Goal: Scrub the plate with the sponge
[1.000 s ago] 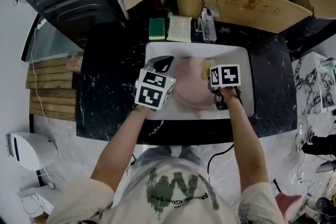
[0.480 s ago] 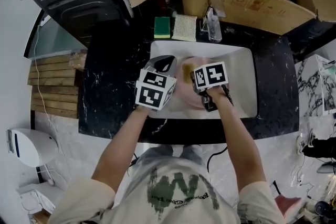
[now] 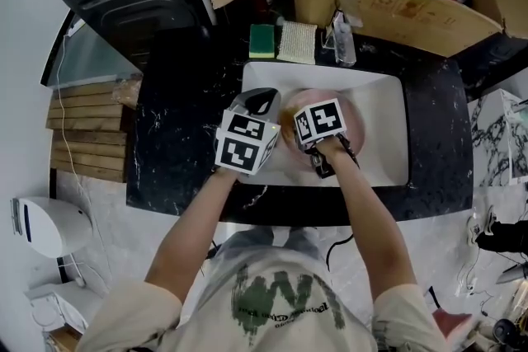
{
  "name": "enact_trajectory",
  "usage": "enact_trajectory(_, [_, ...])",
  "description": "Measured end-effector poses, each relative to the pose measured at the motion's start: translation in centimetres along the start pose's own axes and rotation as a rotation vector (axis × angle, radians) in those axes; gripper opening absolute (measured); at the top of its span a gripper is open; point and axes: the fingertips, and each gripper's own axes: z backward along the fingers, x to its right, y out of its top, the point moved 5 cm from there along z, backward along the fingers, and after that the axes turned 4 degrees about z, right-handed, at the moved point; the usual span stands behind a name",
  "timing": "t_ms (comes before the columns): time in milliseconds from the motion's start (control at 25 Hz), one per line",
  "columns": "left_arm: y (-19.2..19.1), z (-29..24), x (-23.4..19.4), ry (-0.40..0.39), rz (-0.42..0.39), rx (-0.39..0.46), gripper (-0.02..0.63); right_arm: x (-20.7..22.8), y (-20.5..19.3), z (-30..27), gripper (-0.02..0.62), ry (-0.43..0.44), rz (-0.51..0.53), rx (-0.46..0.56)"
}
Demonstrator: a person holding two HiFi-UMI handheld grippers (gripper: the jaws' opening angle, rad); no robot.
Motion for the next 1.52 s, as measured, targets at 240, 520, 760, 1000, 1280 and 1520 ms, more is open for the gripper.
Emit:
enact_trajectory(240, [-0.1,-0.2,0.1,-0.002,-0.002,-0.004,0.002,0.7,-0.5,-0.5,0.063,-0.009,-0.015,-0.020])
enact_trajectory(520, [-0.2,-0.3,0.1,-0.001,-0.003,-0.009,0.002,1.2,-0.8,-0.4,0.063,-0.016,-0.018,-0.031])
enact_trajectory(760, [-0.3,-0.4,0.3,-0.003,-0.004,-0.013,0.002,2.2,-1.2,0.0,0.063,-0.035,-0.023,-0.039])
enact_trajectory(1000, [-0.2,-0.7,0.9,-0.013,-0.009,-0.014,0.002,3.6,-1.7,0.9,0.063,-0.064,-0.032,-0.042])
enact_trajectory(1280, [0.0,-1.2,1.6,-0.025,-0.014,-0.014,0.002,5.0,-2.5,1.7,0.063,-0.081,-0.059,-0.041])
enact_trajectory(1520, [0.3,-1.6,2.4,-0.035,-0.021,-0.012,0.002,6.3,-3.1,2.5,0.063,-0.093,-0.082,-0.042])
